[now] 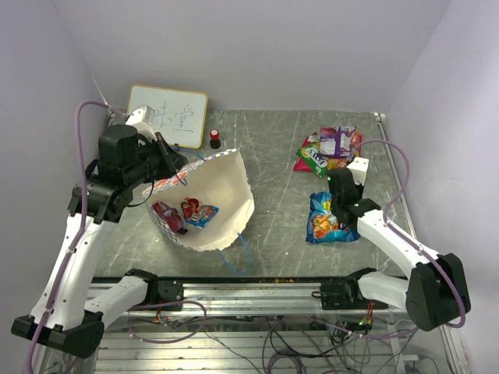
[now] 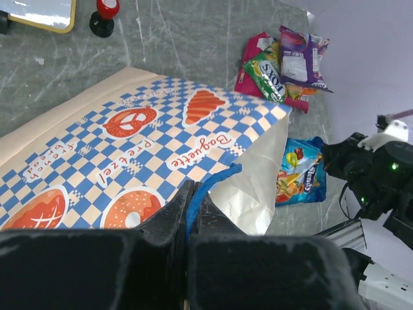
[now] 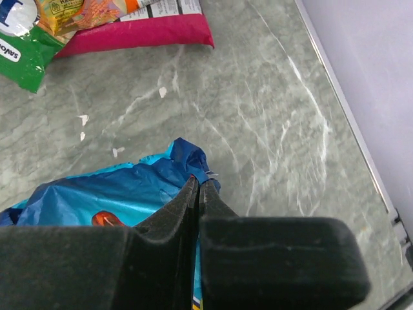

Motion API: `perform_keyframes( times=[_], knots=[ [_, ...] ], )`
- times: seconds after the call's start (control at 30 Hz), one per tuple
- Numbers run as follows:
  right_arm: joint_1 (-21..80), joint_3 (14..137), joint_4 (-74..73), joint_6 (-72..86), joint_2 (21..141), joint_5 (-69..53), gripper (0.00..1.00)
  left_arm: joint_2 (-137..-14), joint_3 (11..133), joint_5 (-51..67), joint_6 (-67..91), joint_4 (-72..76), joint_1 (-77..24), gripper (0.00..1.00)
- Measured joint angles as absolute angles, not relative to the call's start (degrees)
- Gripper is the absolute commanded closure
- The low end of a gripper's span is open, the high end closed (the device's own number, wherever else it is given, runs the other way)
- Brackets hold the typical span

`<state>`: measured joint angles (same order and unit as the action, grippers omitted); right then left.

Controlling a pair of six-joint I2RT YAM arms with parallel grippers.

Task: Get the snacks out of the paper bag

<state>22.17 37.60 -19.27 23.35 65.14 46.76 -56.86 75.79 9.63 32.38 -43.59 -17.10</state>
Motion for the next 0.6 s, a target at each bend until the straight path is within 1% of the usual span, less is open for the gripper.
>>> perform_keyframes(
  times=[0.17,0.37,0.4,0.43,0.5,0.53,0.57,0.6],
  knots=[
    [15.64,36.05,-8.56,11.51,68.49,38.61,1.0,-55.86,76.44,9.65,31.55,-44.75,-17.1,0.93],
    [12.62,36.45,-2.57,4.67,70.28,35.73,0.99,-55.29,76.05,9.85,31.22,-45.39,-17.1,0.93],
    [12.25,36.93,-2.46,4.43,70.41,35.48,0.92,-55.29,76.07,10.17,31.0,-45.39,-17.1,0.93],
    [11.92,37.45,-2.52,4.4,70.59,35.27,0.81,-55.46,76.18,10.72,30.76,-45.45,-17.1,0.93],
    [11.16,39.11,-2.72,5.15,71.2,34.3,0.54,-56.03,76.44,12.19,30.13,-45.36,-17.1,0.93],
    [10.83,40.29,-2.92,5.52,71.33,33.65,0.41,-56.23,76.44,13.13,29.87,-45.19,-17.08,0.93],
    [10.68,41.45,-3.22,6.07,71.35,33.04,0.34,-56.36,76.42,14.48,29.61,-44.91,-17.08,0.93],
    [10.59,42.65,-3.7,6.55,71.29,32.56,0.31,-56.38,76.29,16.38,29.34,-44.12,-17.08,0.93]
  ],
)
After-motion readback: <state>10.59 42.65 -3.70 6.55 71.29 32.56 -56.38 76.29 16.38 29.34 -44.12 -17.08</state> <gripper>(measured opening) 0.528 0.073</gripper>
